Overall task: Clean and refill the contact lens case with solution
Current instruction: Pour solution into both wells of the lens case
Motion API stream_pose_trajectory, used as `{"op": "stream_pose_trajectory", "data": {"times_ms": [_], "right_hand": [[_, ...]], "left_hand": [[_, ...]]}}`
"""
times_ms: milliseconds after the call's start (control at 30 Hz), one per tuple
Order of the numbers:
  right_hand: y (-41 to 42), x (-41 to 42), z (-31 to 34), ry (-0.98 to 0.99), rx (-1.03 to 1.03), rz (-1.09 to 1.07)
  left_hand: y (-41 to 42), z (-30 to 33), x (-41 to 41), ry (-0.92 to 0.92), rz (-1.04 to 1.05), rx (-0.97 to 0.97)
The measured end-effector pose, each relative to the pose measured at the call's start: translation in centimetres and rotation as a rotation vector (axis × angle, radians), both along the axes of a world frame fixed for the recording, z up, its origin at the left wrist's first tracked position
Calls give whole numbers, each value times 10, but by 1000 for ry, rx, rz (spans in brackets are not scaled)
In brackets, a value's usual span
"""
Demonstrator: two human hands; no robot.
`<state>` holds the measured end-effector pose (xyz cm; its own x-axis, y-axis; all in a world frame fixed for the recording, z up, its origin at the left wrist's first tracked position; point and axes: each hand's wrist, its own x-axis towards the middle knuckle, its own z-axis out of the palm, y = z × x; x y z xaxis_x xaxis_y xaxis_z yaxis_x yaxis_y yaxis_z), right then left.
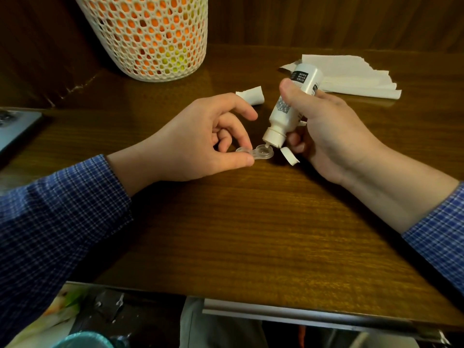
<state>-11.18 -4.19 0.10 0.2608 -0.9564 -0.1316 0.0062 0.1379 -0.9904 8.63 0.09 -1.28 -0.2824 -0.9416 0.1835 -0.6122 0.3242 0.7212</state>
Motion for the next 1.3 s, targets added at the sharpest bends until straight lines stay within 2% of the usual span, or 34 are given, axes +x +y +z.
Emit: {"op": "stream_pose_trajectory", "data": {"times_ms": [1300], "right_hand": [[-1,0,0,-11,12,3]], "left_hand": [[0,1,2,13,5,24]]}}
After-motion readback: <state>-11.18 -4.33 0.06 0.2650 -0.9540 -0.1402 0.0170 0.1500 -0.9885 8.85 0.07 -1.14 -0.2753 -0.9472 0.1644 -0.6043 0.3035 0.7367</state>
